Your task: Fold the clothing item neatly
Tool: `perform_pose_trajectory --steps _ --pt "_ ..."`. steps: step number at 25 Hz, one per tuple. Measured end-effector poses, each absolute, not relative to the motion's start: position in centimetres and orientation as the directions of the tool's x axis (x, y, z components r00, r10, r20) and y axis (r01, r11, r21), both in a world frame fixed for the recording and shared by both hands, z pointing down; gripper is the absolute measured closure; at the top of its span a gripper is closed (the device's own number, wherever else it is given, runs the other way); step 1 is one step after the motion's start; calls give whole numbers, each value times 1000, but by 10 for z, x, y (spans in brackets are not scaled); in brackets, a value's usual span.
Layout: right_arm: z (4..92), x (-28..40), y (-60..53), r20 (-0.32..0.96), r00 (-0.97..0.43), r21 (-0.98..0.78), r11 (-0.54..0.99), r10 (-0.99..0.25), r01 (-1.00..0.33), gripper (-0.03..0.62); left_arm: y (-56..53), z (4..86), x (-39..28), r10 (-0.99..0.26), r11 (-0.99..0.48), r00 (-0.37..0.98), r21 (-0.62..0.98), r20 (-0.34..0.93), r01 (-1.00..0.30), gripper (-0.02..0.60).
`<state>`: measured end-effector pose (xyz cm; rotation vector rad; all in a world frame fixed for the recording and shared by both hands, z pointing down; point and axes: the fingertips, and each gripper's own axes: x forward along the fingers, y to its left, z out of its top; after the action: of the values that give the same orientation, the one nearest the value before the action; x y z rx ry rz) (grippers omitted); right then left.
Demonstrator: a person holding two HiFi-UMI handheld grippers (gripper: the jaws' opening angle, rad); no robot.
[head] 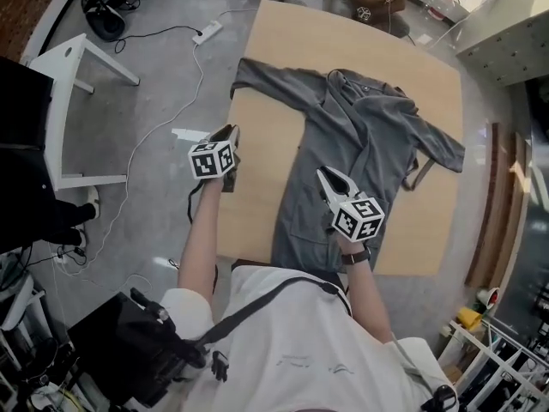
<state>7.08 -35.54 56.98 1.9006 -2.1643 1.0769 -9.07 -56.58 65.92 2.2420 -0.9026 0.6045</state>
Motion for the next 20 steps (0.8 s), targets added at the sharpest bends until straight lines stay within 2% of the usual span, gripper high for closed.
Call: perform_pose_trajectory --steps 2,7,10,12,15,17,18,19,20 --pt "579 74 -369 496 -261 -450 11 -828 -893 546 -596 683 -91 -426 -539 626 372 654 -756 486" --pt "591 81 -394 519 -302 -427 63 -799 -902 545 -658 744 -80 -388 -478 567 367 727 -798 488" --pt "599 81 -399 532 -318 -430 73 -785 -900 544 -691 752 -69 -388 -501 591 377 707 -779 467" --pt "606 81 -399 558 -319 -401 88 -766 -912 543 -702 755 -55 -352 -527 634 414 689 -742 431" --pt "613 84 -397 580 -321 -388 92 -749 -917 543 -707 767 -39 -286 -551 658 442 697 -708 426" --pt "615 85 -397 574 -322 -414 73 -752 -907 545 -712 769 -38 -293 -534 658 452 694 -715 451" --pt "616 86 -396 571 -321 -423 65 -756 -904 545 -716 766 -41 -323 -514 650 449 687 -730 495" --pt "616 88 -395 568 -320 -427 60 -758 -902 546 -719 761 -44 -358 -499 642 442 678 -745 566" --pt "616 89 -393 565 -318 -430 57 -761 -901 546 -721 753 -46 -390 -495 638 433 664 -753 568"
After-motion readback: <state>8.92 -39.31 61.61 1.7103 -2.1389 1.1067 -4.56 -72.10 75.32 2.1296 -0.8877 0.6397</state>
